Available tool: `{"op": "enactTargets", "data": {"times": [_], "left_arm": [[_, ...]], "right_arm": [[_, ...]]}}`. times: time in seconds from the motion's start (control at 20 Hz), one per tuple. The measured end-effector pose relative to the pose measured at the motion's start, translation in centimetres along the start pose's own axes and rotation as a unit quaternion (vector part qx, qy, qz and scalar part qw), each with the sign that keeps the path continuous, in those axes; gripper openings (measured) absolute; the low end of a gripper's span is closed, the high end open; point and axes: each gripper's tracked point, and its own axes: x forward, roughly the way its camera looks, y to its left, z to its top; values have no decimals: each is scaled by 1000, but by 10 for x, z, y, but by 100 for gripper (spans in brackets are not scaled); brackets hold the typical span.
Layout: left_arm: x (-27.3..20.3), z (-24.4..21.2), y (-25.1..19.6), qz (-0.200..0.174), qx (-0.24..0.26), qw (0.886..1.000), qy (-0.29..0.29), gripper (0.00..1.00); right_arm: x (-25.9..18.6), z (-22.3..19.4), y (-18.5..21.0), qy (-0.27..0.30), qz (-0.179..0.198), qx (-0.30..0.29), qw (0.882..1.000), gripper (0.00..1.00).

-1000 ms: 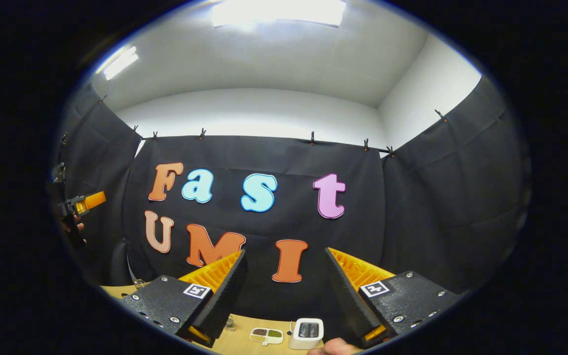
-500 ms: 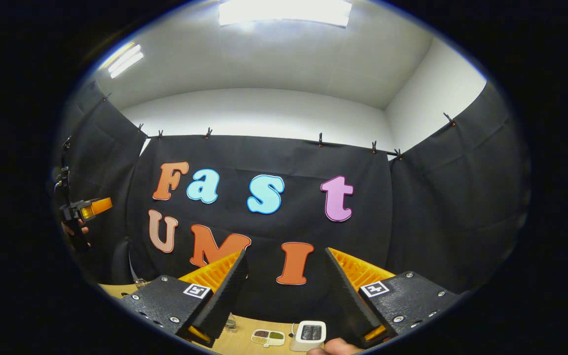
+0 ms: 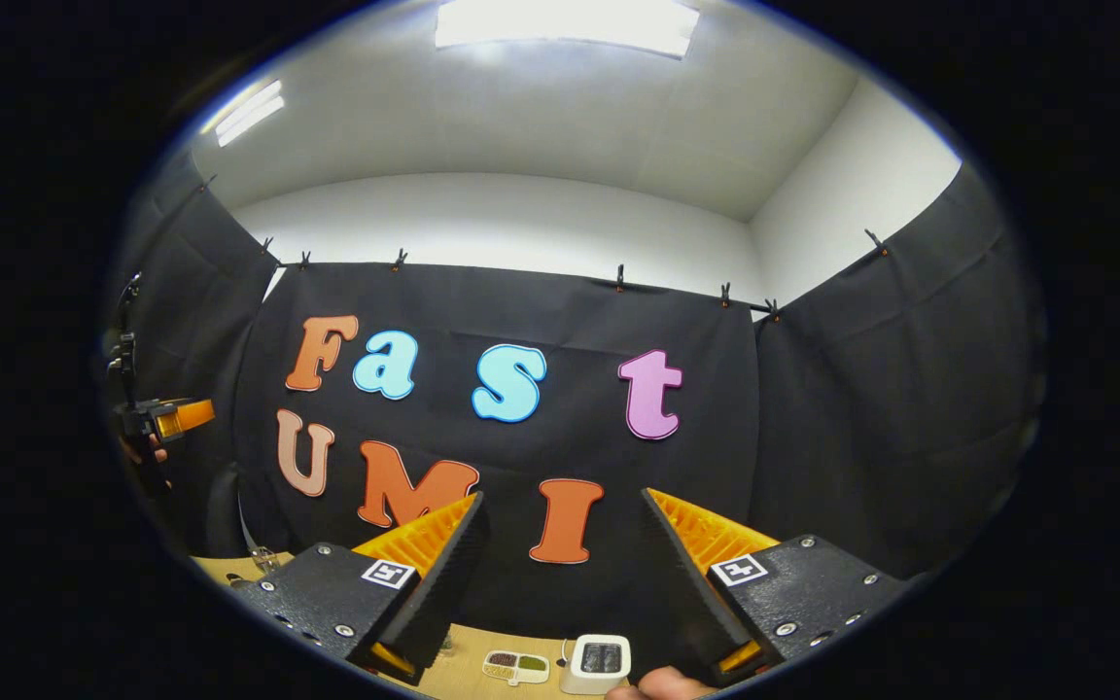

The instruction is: First push the handle of the pot to place it horizontally, then grasp the pot with both hands and set it on the induction cooktop.

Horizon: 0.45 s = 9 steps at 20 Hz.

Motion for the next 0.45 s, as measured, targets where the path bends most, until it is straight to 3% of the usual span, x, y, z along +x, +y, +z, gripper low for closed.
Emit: {"op": "enactTargets", "data": {"times": [0.45], "left_arm": [[-1,10,5,6,7,1000,-20,96]], "right_arm": [[-3,2,1,-6,-1,-2,1000,95]]}}
